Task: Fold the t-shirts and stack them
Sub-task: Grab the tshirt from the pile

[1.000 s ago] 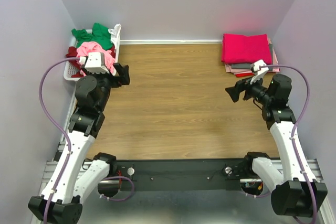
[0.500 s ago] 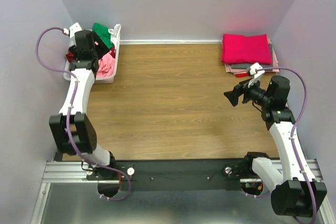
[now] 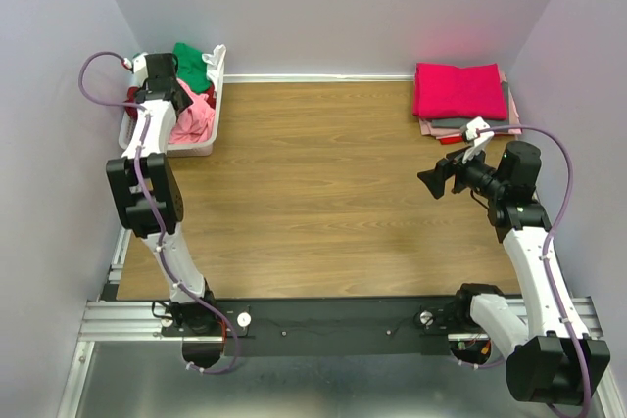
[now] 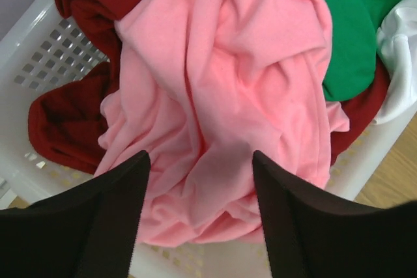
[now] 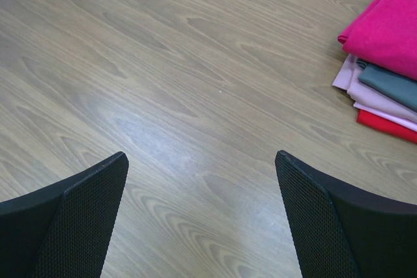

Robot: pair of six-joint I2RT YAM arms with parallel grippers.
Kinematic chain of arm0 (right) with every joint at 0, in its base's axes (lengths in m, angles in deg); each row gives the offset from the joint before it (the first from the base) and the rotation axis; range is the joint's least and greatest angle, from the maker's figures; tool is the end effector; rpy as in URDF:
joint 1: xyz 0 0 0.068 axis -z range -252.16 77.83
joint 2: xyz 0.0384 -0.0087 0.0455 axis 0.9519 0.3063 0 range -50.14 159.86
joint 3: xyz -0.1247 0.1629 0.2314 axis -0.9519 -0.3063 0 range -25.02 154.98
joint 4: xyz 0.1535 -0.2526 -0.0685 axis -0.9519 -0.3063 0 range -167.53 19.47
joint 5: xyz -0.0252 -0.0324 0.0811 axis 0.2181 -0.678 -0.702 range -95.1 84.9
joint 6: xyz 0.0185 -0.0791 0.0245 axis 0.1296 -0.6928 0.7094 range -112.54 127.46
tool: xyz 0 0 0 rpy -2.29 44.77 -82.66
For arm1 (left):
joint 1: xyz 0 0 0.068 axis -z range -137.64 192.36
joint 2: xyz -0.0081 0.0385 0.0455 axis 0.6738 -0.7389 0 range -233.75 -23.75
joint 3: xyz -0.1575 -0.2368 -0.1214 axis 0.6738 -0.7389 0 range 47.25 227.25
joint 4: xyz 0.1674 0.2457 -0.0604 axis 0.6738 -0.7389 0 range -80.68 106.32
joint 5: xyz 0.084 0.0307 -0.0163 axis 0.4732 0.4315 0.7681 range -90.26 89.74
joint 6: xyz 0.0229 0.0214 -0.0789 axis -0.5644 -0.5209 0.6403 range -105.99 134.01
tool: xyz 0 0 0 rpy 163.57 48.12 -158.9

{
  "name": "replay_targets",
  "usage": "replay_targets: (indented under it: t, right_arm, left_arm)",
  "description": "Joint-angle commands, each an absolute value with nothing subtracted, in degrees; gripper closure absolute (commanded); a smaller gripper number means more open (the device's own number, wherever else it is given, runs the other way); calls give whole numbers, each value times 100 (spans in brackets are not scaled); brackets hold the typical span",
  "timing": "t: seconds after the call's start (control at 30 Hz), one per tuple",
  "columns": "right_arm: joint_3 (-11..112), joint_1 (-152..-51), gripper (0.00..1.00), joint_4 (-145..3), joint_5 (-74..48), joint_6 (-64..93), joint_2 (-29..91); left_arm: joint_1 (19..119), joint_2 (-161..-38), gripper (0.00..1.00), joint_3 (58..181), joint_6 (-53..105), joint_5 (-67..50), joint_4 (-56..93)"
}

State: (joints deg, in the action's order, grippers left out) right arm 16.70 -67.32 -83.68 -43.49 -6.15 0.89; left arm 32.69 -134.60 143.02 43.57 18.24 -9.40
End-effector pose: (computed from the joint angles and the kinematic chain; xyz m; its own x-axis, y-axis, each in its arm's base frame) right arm 0.2511 0.0251 0.3097 -0.2510 -0.1639 -0.9540 -0.5811 0.8138 0.0131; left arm 0.5202 0.1126 0.2832 -0.3648 -0.5367 -0.7608 -0.6624 0.7239 -0.1931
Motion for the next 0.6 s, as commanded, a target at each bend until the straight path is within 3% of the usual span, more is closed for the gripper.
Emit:
replay_targets:
  t: [0.0,0.03,0.07,0.17,0.2,0.4,0.57]
  right_arm:
    - [1603,-6724,0,-8424,-4245,-687,128]
    - [1611,-6716,0,-8433,-4236,-687,128]
    - [1603,-6724,0,-8433,-4236,-687,128]
    - [1594,-6724,0,-8433,-4228,-695,119]
    - [1594,-6724,0,-8424,-4228,-704,110]
    - [1594,-6724,0,-8433,-4228,-731,101]
    - [1559,-6716,0,-8424,-4114,-792,101]
  left_arm:
    - [3234,-13792,40,14683,4144,1900,-1049]
    - [3225,-13827,46,14683,4108,1838,-1023]
    - [3208,-13827,63,14675,3995,1793,-979]
    - [3199,-13539,95,14622,3819,1635,-759]
    - [3190,-13398,100,14509,3714,1600,-672]
    - [3199,-11852,100,13657,3318,706,226]
    - [3304,-10596,100,13049,3229,-1817,1288]
